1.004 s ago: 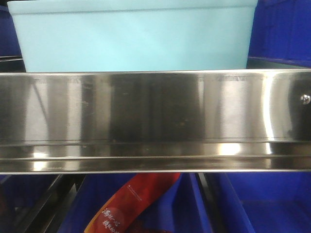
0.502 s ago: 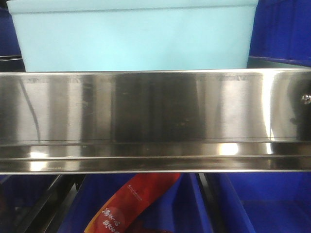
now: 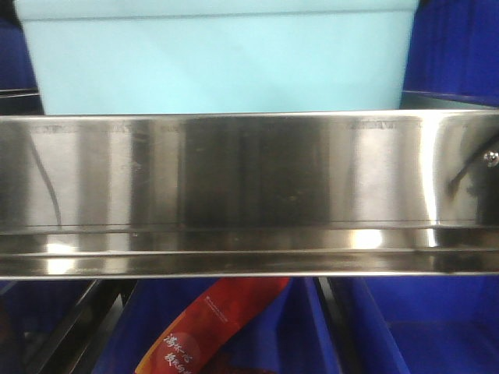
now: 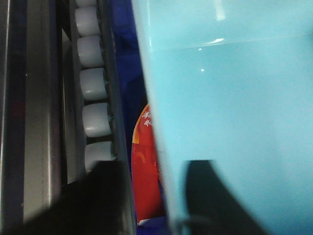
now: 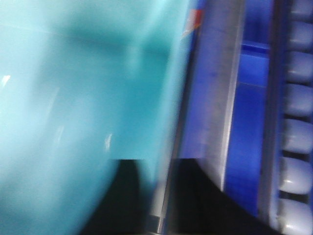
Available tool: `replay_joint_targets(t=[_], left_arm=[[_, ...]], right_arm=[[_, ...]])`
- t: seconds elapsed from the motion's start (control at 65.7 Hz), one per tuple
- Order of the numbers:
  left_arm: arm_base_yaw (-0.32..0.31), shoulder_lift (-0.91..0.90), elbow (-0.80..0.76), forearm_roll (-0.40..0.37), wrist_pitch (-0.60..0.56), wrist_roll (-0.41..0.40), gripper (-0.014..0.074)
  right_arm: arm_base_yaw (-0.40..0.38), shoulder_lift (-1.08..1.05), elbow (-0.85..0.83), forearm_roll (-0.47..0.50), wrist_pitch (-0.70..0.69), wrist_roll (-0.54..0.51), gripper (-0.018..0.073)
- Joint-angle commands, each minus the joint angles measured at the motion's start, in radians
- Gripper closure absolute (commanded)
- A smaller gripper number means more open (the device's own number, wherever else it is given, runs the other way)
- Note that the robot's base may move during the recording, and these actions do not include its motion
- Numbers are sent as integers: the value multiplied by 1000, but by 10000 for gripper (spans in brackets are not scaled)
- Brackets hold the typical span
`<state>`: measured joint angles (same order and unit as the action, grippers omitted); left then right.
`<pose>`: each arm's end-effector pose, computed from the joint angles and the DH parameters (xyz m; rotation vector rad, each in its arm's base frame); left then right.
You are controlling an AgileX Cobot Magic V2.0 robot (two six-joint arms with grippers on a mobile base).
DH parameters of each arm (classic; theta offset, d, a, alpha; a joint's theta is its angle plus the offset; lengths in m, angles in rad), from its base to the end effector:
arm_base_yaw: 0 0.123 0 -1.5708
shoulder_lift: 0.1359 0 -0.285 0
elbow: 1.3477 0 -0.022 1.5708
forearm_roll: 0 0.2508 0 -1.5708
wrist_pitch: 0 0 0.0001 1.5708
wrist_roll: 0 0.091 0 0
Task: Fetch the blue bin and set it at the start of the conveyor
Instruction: 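Close both grippers on opposite side walls of the teal bin, then lift the teal bin with both grippers and pull it off the shelf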
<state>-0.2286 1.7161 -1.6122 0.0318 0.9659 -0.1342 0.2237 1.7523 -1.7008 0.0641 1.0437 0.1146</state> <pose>0.3713 -0.0839 0.3389 0.1336 2.5523 -0.0999 0.3765 0.0908 0.3478 -0.1202 2.5870 0.2087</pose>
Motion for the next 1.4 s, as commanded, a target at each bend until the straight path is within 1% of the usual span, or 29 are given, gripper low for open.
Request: replay_joint_targets(t=[0.0,0.015,0.183,0.32,0.441,0.654,0.822,1.126,1.385], left_arm=[[2,-4,-11,2,-20,-8,687],[2,-4,-11,2,-20,-6,708],[2,-6,-11,2,-22,-6,707],[2,-40,-16,0,-5,-6,707],[2,-119,-16,-32,-3,-6,707],[1,-269,-16,-32,-21,-6,707],[1,-359,-16,-32,-73,-6,707],[1,-362,-16,-26,-61,-6,707],[1,-362,-16,-24,-75,-6,707]], right_arm=[[0,-3,-8,-25,-25,-9,720],[0,-3,-8,-25,-25,-9,718],[0,-7,-8,-25,-32,-9,711],[0,-42,-9,-25,-26,-9,711],[0,-110,-9,-25,-26,-9,711],[0,-259,-9,-25,-60,-9,711],[0,-342,-9,-25,-101,-9,711],[0,-356,-9,-25,-119,-9,711],[0,-356,-9,-25,-119,-9,711]])
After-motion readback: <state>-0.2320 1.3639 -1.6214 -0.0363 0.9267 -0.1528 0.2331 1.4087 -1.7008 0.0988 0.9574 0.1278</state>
